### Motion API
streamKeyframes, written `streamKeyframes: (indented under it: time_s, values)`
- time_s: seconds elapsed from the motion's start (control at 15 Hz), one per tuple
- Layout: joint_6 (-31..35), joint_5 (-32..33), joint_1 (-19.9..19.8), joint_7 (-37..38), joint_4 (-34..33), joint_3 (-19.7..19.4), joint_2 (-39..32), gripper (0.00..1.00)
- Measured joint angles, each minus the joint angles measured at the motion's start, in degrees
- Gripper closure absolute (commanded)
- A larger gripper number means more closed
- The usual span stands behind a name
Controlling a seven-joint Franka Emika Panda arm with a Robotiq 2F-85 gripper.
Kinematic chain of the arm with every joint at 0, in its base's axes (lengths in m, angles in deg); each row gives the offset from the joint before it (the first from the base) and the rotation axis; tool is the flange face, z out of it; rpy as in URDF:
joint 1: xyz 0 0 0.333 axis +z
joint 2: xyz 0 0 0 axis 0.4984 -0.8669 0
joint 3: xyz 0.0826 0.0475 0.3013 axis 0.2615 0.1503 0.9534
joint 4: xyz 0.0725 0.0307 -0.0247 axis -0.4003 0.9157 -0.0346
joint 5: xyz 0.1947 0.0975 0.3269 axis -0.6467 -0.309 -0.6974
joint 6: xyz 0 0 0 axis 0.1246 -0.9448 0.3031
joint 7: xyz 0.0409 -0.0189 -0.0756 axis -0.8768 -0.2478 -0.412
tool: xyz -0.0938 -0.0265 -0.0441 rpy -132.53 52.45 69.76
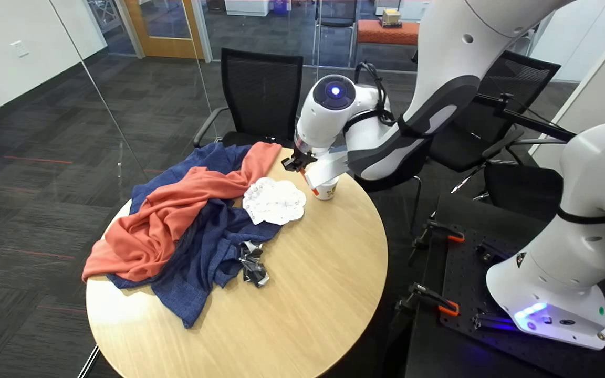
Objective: Move the white mug to the right, place the marker inside the mug
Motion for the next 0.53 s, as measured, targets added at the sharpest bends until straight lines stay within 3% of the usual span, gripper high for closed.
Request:
streamKeyframes:
  time_s: [0.53]
  values:
    - [0.0,7.1,16.5,23.8,-2.7,-17.5,-9.3,0.96]
